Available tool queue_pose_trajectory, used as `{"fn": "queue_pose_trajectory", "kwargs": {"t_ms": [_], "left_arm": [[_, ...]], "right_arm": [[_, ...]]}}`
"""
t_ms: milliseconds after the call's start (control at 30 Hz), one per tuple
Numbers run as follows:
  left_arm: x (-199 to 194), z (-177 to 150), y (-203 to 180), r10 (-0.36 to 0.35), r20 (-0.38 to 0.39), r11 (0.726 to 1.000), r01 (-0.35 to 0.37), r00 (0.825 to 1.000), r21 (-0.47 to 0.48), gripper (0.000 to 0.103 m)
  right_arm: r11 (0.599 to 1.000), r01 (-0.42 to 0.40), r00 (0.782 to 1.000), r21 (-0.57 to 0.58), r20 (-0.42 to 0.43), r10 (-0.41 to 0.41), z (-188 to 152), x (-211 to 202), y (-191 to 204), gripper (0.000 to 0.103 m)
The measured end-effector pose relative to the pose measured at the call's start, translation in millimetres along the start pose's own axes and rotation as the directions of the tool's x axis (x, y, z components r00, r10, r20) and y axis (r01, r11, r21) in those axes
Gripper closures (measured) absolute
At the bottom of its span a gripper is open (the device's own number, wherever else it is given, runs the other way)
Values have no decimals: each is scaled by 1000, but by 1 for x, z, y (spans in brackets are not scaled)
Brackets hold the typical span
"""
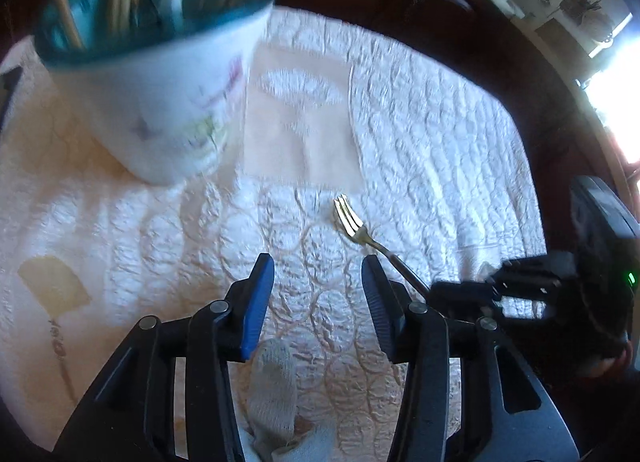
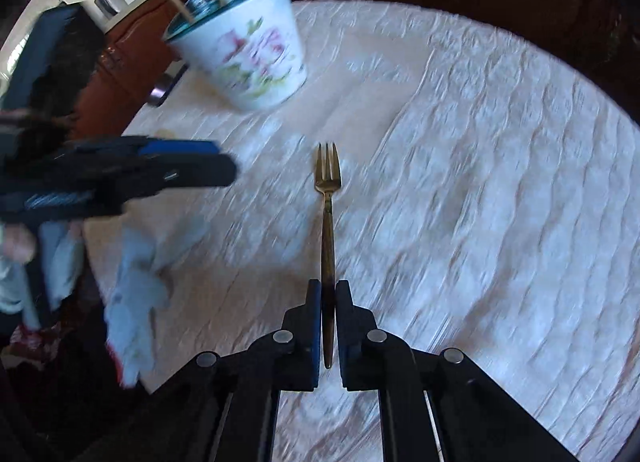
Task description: Organize utensils
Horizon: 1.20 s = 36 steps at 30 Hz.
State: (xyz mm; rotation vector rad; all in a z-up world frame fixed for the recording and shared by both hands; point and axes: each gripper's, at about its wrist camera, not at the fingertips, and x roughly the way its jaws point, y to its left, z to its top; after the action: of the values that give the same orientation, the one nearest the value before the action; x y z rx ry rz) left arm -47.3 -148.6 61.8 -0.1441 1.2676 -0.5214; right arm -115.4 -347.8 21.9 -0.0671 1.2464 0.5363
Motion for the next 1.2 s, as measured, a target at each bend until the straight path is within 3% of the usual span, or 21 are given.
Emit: {"fn": "queue_pose_trajectory", "kwargs": {"t_ms": [100,233,533,600,667,800,967,1200], "left_arm": [[14,1,-2,5,-12,1000,-5,1000,-6,58],[28,7,-10,25,3,1000,-25,1000,-2,58],[47,17,-33,32,2,997,-32,999,67,59],[48,17,-34,28,1,997,-28,1000,67,69],[52,18,-37,21,-6,997,-20,1000,71,90],[58,14,-47,12,-2,994,-11,1000,105,93],[46,14,-43,-21,15,996,19,1000,84,95],[-9,20,-30,-44,121,998,37,992,53,96]], "right_arm": [[1000,1,1000,-10,-11,-1,-17,0,-1,97],[1000,21,1000,-17,-10,-21,-19,3,5,97],[1000,-13,1000,25,27,12,-32,-8,-13,96],[999,-23,999,34,34,21,-37,-10,-16,96],[999,-29,999,36,42,27,-42,-13,-19,96],[999,-23,997,37,71,20,-48,-11,-20,96],[999,36,995,-12,90,-35,-47,-17,0,95],[993,65,986,-96,161,-49,-27,-53,27,95]]}}
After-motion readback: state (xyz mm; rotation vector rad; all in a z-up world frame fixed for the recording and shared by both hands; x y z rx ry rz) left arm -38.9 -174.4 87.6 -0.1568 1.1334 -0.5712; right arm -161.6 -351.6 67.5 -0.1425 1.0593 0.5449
